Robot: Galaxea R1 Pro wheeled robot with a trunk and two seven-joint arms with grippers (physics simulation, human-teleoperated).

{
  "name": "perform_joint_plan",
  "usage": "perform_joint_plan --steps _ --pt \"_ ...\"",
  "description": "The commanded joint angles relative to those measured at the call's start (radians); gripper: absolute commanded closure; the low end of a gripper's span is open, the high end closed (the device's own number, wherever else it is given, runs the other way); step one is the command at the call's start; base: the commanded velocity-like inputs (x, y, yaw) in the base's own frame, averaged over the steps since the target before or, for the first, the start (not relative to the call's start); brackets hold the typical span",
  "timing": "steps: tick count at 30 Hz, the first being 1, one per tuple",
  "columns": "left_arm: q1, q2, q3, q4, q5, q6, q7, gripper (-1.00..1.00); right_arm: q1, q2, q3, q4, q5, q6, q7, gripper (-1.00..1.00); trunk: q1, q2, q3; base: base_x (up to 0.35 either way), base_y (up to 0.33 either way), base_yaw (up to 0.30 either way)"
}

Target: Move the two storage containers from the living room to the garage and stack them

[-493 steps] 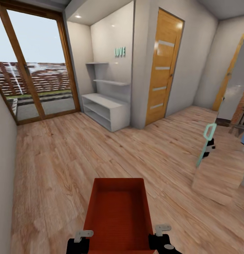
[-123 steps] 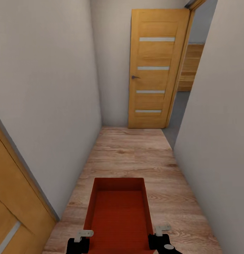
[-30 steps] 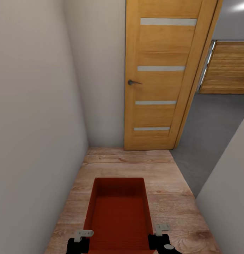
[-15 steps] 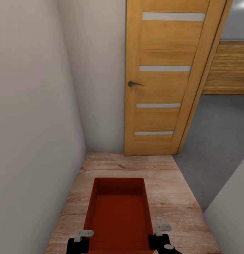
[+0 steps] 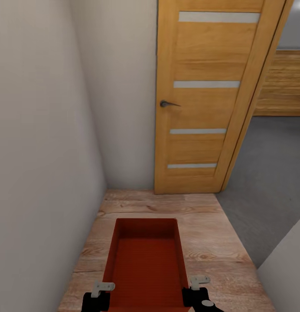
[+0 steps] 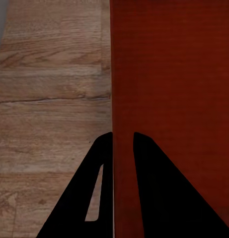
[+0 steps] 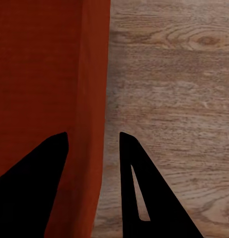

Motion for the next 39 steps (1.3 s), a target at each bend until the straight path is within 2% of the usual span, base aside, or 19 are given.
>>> perform_joint_plan --steps 1,26,39 --pt "-0.001 0.0 0.03 0.0 -0.01 -0.004 0.014 1.0 -0.001 0.0 -0.001 0.001 -0.003 -0.003 -0.009 1.0 0.0 0.0 -0.001 0.195 0.201 0.0" --pt "-0.001 0.0 0.031 0.0 -0.01 -0.004 0.014 1.0 -0.001 0.0 -0.001 0.001 -0.003 -0.003 -0.009 1.0 0.0 0.0 -0.001 0.071 0.058 -0.001" --pt "-0.001 -0.001 0.031 0.0 -0.01 -0.004 0.014 1.0 -0.001 0.0 -0.001 0.001 -0.003 -0.003 -0.009 1.0 0.0 0.0 -0.001 0.001 0.0 -0.215"
